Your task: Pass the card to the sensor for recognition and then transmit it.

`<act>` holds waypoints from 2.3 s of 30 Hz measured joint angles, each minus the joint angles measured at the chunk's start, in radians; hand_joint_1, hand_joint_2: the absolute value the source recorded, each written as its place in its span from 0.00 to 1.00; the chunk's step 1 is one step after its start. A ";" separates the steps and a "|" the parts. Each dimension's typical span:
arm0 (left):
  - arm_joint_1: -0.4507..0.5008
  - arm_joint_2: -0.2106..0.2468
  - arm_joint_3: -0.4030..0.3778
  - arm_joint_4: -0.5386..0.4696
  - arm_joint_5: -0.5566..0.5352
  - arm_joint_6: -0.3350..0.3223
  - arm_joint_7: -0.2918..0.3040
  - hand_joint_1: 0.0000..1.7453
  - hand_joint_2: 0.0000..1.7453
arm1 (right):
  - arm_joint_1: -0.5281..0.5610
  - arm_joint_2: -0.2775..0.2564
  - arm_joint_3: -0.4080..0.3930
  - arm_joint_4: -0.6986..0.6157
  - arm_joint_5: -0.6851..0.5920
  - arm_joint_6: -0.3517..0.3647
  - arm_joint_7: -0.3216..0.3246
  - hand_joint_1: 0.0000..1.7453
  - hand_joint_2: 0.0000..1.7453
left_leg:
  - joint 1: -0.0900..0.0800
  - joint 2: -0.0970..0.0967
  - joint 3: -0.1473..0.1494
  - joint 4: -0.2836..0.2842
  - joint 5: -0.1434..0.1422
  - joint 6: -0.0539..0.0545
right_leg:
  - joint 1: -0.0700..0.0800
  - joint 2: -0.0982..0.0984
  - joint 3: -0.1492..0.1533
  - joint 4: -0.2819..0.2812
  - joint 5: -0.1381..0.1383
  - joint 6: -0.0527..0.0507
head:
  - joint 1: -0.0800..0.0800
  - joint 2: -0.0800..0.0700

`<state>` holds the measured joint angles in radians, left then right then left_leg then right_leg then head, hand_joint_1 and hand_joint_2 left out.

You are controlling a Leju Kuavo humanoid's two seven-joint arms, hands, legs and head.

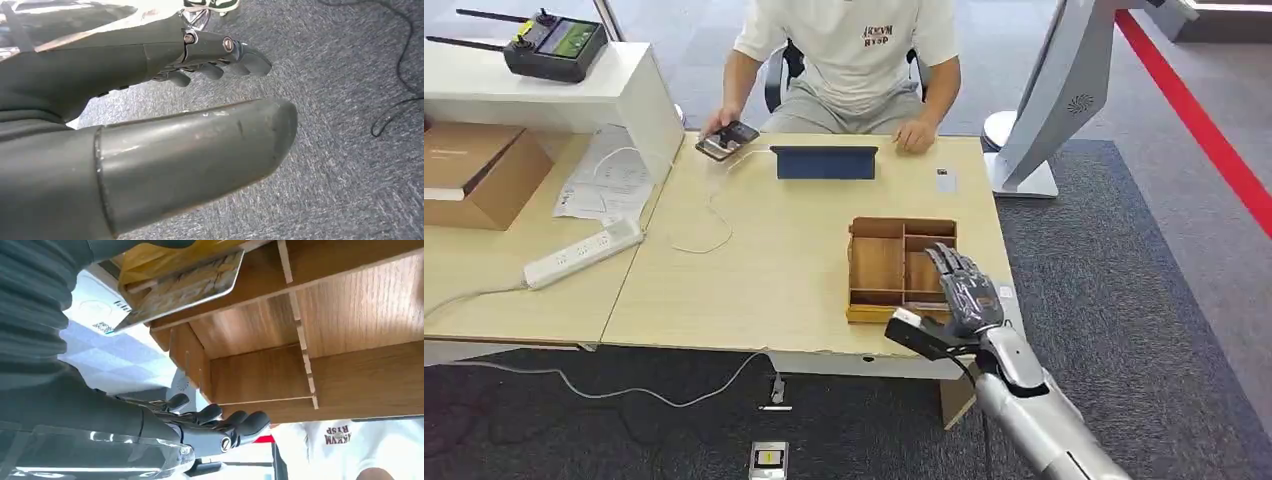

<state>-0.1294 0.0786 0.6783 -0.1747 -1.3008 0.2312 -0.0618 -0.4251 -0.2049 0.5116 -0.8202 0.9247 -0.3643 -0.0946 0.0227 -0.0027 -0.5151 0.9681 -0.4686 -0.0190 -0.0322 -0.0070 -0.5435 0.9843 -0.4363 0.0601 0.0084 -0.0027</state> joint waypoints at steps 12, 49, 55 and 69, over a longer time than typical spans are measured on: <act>0.000 0.000 0.000 0.000 -0.003 0.000 -0.012 0.00 0.00 | 0.020 -0.023 0.000 -0.052 0.003 0.025 0.022 0.00 1.00 | 0.000 0.000 0.000 0.000 0.000 0.000 | 0.000 0.000 0.000 0.000 0.000 0.000 | 0.000 0.000; 0.000 0.001 0.000 0.000 -0.008 0.000 -0.023 0.00 0.00 | 0.035 -0.030 0.000 -0.072 0.006 0.067 0.026 1.00 1.00 | 0.000 0.000 0.000 0.000 0.000 0.000 | 0.000 0.000 0.000 0.000 0.000 0.000 | 0.000 0.000; 0.000 0.001 0.000 0.000 -0.002 0.000 -0.022 0.00 0.00 | 0.036 -0.027 -0.013 -0.091 -0.009 0.030 0.020 1.00 1.00 | 0.000 0.000 0.000 0.000 0.000 0.000 | 0.000 0.000 0.000 0.000 0.000 0.000 | 0.000 0.000; 0.001 0.001 0.000 0.000 -0.004 0.002 -0.029 0.00 0.00 | -0.015 -0.056 -0.150 -0.377 0.007 0.092 0.039 1.00 1.00 | 0.000 0.000 0.000 0.000 0.000 0.000 | 0.000 0.000 0.000 0.000 0.000 0.000 | 0.000 0.000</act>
<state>-0.1287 0.0793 0.6779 -0.1743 -1.3047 0.2335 -0.0904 -0.4402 -0.2606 0.3612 -1.1971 0.9316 -0.2727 -0.0561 0.0225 -0.0027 -0.5150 0.9685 -0.4685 -0.0189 -0.0323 -0.0070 -0.5434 0.9843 -0.4361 0.0603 0.0084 -0.0027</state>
